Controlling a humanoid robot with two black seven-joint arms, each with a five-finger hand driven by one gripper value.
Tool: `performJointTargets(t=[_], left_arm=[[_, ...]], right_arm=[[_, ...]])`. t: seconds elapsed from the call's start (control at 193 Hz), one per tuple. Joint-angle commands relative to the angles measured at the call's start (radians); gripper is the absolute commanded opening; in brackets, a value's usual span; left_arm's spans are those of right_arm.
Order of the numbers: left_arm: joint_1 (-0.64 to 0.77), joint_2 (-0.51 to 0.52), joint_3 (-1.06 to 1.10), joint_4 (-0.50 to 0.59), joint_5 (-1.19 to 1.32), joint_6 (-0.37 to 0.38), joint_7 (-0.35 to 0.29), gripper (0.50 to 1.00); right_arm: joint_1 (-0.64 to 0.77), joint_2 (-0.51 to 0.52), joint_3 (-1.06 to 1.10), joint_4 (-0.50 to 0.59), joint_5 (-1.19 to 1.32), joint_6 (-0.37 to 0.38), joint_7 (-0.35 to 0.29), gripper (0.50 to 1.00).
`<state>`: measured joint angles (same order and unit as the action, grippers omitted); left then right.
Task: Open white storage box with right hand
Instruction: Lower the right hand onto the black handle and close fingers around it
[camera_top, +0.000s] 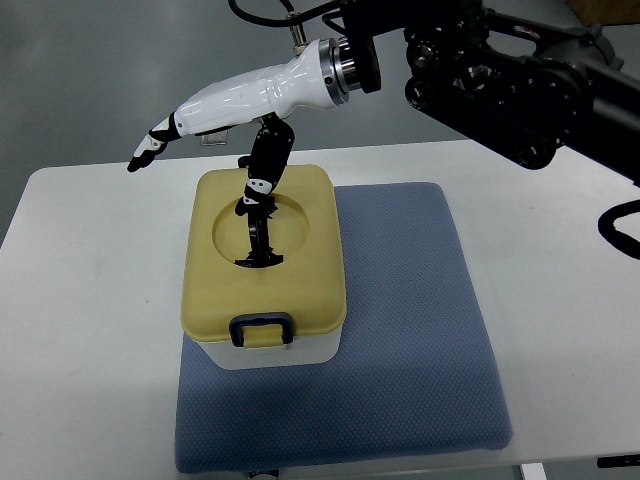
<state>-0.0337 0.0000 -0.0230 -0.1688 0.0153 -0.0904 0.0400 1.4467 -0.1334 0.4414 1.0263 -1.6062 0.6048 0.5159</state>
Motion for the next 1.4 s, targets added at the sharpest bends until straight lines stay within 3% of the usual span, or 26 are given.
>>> performJointTargets(t=[0.0,0.311,0.539,0.777,1.394], left_arm=[[0.0,0.0,0.0,0.0,0.0,0.0,0.0,1.0],[0.0,0.0,0.0,0.0,0.0,0.0,0.0,1.0],[0.0,0.0,0.0,0.0,0.0,0.0,0.0,1.0],[0.0,0.0,0.0,0.0,0.0,0.0,0.0,1.0],[0.0,0.0,0.0,0.0,0.0,0.0,0.0,1.0]], right_arm=[[0.029,0.02,-0.023,0.0,-0.026,0.0,0.016,0.889],[0.069,0.044,-0.095,0.0,-0.188,-0.025,0.095,0.872],[0.092,0.035,-0.164,0.0,-0.242,-0.037,0.095,0.87],[0.132,0.031,-0.268,-0.002,-0.244,-0.102,0.095,0.868],[0.158,0.028,-0.309,-0.002,-0.281,-0.112,0.095,0.817]])
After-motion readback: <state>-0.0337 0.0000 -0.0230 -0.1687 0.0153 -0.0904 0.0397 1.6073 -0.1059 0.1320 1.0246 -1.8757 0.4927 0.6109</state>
